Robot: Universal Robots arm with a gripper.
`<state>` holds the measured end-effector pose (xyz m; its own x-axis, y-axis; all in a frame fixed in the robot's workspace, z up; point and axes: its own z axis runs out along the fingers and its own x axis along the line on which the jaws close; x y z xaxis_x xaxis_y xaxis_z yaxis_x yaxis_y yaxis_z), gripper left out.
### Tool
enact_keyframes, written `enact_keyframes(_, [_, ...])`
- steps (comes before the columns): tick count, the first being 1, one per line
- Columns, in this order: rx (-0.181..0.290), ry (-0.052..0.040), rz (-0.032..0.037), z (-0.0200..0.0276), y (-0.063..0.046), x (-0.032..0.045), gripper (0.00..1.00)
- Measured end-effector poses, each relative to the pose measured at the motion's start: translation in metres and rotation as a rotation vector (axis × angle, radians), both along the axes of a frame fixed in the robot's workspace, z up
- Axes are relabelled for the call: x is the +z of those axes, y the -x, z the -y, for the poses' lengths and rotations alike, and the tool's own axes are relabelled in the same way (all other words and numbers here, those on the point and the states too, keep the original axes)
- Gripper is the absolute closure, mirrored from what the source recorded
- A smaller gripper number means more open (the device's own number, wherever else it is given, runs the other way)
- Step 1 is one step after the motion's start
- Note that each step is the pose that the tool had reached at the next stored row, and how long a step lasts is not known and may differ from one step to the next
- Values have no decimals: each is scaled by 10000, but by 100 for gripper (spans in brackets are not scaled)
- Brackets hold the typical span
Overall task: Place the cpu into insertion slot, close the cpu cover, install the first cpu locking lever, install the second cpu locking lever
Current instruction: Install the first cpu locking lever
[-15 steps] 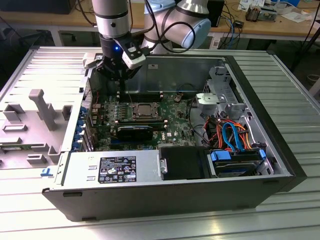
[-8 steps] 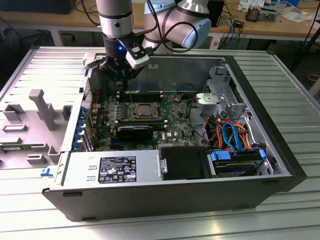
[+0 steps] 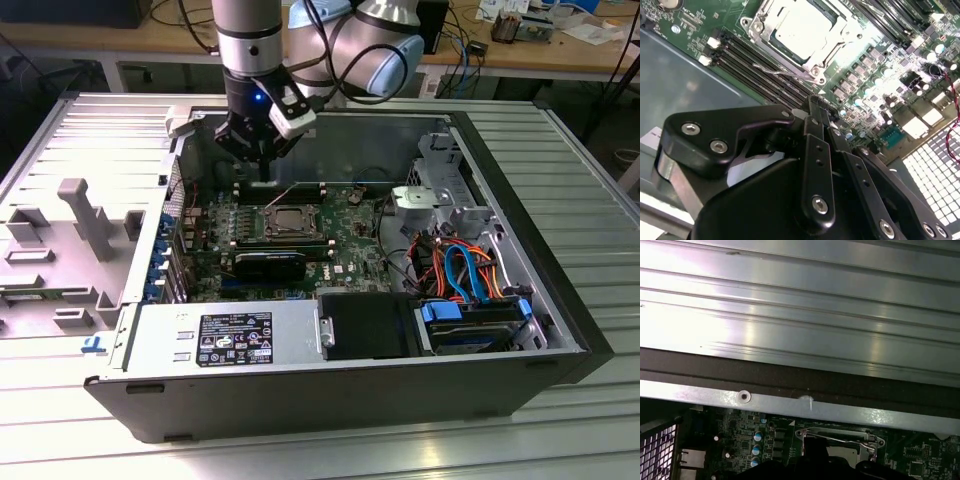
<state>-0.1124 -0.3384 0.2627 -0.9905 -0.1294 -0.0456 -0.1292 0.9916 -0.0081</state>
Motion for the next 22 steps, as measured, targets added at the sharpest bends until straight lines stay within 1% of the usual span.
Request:
enact_keyframes(3, [-2, -1, 1, 8, 0, -11, 89])
enact_keyframes(9, [0, 0, 0, 9, 0, -81, 89])
enact_keyframes(22, [1, 0, 0, 9, 0, -159, 89])
